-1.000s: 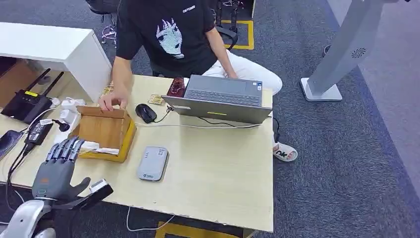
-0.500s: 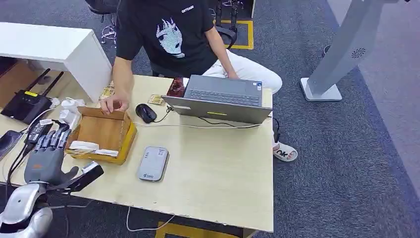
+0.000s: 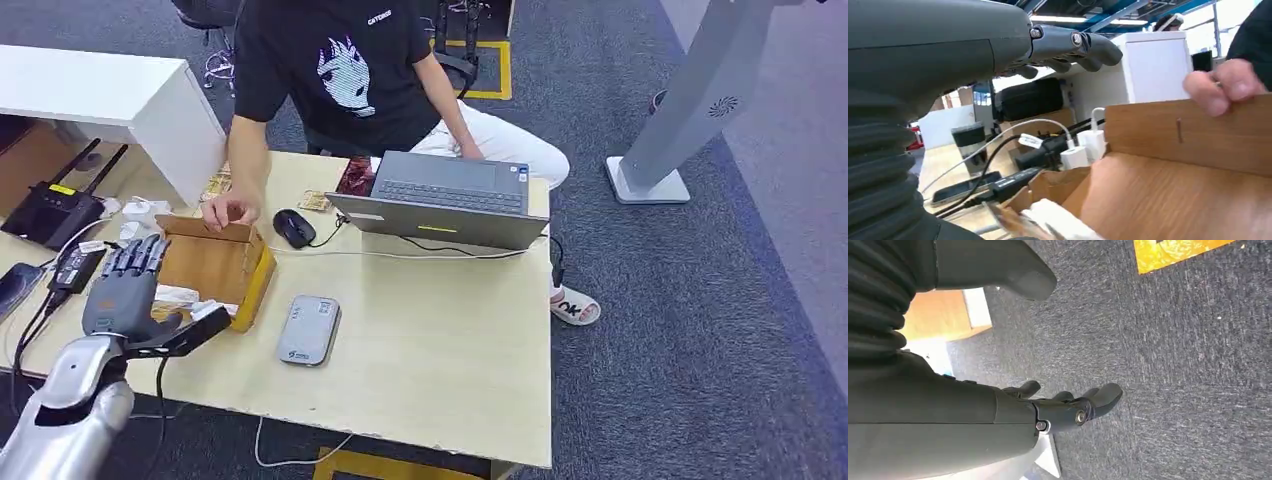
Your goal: Pass the card to the sensor for recognition and then transmit it.
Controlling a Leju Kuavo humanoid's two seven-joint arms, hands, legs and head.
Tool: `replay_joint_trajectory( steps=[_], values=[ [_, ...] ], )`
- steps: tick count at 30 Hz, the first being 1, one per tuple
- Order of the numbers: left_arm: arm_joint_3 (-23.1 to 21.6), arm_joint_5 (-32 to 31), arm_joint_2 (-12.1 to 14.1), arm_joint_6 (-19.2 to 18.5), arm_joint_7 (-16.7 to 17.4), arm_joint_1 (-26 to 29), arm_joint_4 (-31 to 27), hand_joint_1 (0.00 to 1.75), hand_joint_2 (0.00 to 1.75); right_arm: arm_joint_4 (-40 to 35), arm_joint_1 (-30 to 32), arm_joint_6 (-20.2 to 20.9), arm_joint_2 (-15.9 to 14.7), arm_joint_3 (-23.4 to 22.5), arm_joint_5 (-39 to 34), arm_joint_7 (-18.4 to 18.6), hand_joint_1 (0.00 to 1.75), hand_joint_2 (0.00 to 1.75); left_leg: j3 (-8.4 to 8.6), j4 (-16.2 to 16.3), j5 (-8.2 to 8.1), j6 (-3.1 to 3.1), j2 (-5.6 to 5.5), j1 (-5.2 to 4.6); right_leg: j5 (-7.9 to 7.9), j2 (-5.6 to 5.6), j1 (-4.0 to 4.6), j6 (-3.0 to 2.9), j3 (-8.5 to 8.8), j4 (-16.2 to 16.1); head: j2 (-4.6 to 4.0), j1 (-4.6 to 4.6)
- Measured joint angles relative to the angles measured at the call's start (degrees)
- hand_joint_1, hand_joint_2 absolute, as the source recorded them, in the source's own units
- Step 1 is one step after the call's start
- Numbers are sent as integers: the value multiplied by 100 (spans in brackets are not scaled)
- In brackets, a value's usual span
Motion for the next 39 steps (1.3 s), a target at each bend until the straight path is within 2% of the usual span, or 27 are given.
replay_joint_trajectory(
  steps=[7,16,17,18,19,20,25,27,29,35,39],
  values=[
    [-288,218,-72,-181,-46,-306,179,7,175,0,-13,11,-4,-28,0,4,0,175,0,0,0,0,1,-1,0,2,0,0,-1,0,0,0],
    [-465,431,-76,-359,-81,-412,304,9,175,0,-17,13,-13,-33,2,-13,0,175,0,0,0,0,3,0,0,7,0,0,-2,0,0,0],
    [-480,532,-76,-460,-117,-420,317,24,175,0,-17,13,-13,-33,2,-18,0,175,-1,0,0,0,2,0,0,6,0,0,-2,0,0,0],
    [-507,631,-70,-581,-144,-433,323,65,175,0,-16,15,-15,-33,4,-22,0,175,-1,0,0,0,1,0,0,5,0,0,-2,0,0,0],
    [-562,772,-40,-750,-186,-442,330,168,175,0,-17,20,-18,-35,4,-37,0,175,-1,0,0,0,1,0,0,5,0,0,-2,0,0,0],
    [-606,880,-17,-867,-207,-462,337,173,175,0,-18,20,-20,-37,7,-42,0,175,-1,0,0,0,1,0,0,5,0,0,-1,0,0,0],
    [-846,1443,206,-1487,-249,-525,387,175,175,0,-21,28,-42,-66,9,-50,0,175,0,0,0,0,3,0,1,7,0,0,-1,1,0,2],
    [-942,1761,360,-1811,-247,-569,411,175,175,0,-23,28,-52,-83,9,-50,0,175,0,0,0,0,3,0,1,7,0,0,-2,2,0,2],
    [-1038,1908,514,-1965,-243,-605,448,175,175,0,-25,26,-61,-96,9,-50,0,175,0,0,0,0,4,0,1,8,0,0,-2,2,0,0],
    [-1154,2030,752,-2100,-240,-656,514,175,175,0,-30,26,-68,-122,2,-50,0,175,-1,0,0,0,7,1,0,11,0,0,-3,2,-2,0],
    [-1246,2076,798,-1958,-157,-717,553,175,175,0,-32,20,-68,-140,-4,-50,0,175,-1,0,0,0,7,-1,1,13,0,0,-3,2,-2,0]
  ],
)
